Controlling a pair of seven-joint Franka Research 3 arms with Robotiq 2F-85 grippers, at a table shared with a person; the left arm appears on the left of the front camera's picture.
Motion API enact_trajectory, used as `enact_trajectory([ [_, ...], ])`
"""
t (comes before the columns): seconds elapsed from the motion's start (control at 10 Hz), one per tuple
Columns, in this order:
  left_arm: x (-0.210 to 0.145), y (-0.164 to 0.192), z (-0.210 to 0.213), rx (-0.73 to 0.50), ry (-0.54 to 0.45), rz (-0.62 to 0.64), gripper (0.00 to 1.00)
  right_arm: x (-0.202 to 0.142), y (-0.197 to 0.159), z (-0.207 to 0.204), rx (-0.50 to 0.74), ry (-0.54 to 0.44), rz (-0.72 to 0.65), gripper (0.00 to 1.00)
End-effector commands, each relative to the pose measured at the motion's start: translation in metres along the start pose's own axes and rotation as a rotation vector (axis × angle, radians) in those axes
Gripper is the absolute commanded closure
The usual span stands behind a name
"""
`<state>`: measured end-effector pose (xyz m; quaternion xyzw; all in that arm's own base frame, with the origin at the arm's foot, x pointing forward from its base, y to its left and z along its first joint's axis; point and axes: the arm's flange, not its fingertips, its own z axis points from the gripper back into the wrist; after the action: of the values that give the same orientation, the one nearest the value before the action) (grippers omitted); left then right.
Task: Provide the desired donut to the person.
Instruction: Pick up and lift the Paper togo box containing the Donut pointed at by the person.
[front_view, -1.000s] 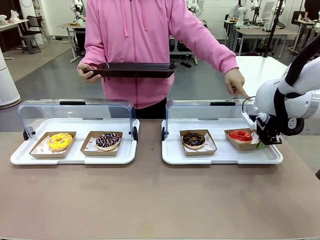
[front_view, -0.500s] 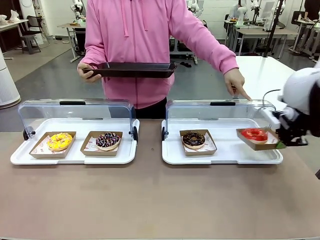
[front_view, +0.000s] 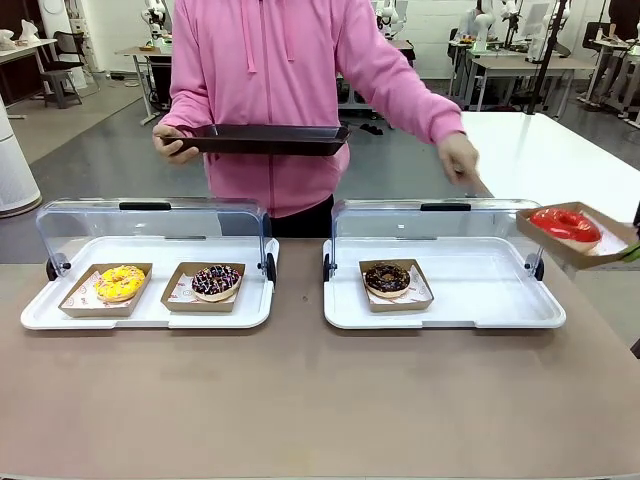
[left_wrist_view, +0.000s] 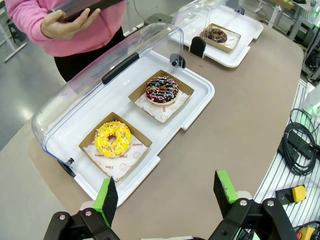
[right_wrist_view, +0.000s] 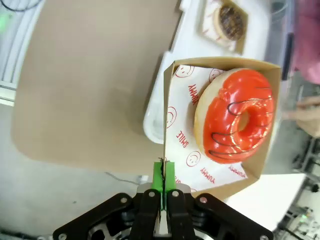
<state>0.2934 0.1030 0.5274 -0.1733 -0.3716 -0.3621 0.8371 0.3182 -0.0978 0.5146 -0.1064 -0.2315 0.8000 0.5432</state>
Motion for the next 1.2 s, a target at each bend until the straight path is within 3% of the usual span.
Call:
enact_trajectory([
  [0.0, 0.000, 0.000, 0.001, -0.005, -0.011, 0.005, 0.00, 0.023, 0.000, 0.021, -0.037, -0.059, 0.038, 1.00],
  [0.2, 0.000, 0.000, 0.001, -0.005, -0.011, 0.005, 0.00, 0.043, -0.029, 0.028, 0.023, -0.086, -0.034, 1.00],
  [0.3, 0.000, 0.000, 0.001, -0.005, -0.011, 0.005, 0.00, 0.038, -0.053, 0.008, 0.146, -0.103, -0.056, 1.00],
  [0.4, 0.000, 0.000, 0.001, -0.005, -0.011, 0.005, 0.00, 0.036, -0.007, 0.034, -0.024, -0.051, 0.023, 1.00],
  [1.1, 0.000, 0.000, 0.001, -0.005, -0.011, 0.005, 0.00, 0.036, -0.007, 0.034, -0.024, -0.051, 0.023, 1.00],
])
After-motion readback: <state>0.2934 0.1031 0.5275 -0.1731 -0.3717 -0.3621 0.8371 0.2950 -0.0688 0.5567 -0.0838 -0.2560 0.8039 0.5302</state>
